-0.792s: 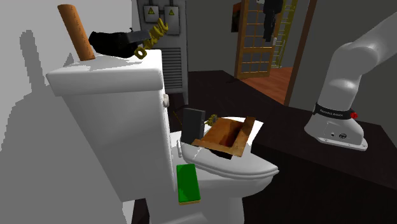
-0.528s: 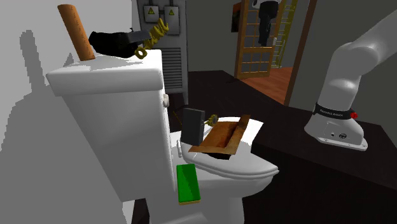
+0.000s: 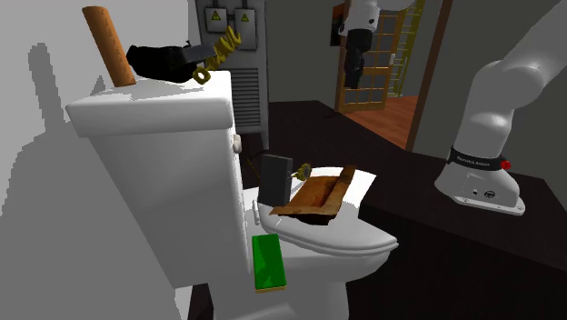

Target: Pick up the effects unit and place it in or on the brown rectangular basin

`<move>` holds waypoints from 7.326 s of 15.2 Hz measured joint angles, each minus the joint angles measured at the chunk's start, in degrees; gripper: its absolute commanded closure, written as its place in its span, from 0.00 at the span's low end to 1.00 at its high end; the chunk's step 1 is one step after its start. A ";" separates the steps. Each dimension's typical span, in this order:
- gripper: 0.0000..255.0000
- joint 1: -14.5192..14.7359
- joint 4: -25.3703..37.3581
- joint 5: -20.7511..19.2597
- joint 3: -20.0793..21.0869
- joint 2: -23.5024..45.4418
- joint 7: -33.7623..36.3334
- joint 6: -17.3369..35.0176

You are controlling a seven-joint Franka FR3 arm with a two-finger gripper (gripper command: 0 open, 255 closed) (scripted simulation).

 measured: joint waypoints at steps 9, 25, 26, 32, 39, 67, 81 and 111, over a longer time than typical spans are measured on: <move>0.00 3.68 2.45 5.28 4.94 16.78 2.72 16.44; 0.00 9.50 21.25 6.01 9.64 49.92 9.15 35.06; 0.00 9.73 21.85 5.94 9.65 51.08 9.26 35.71; 0.00 10.62 23.08 5.96 9.85 55.56 9.28 39.18; 1.00 10.78 23.33 5.92 9.85 56.11 9.35 39.54; 1.00 10.70 24.19 4.34 9.14 46.12 12.86 28.92; 1.00 10.49 27.06 3.18 8.86 39.39 15.66 19.57; 1.00 13.03 -2.31 11.78 9.90 13.58 12.34 22.97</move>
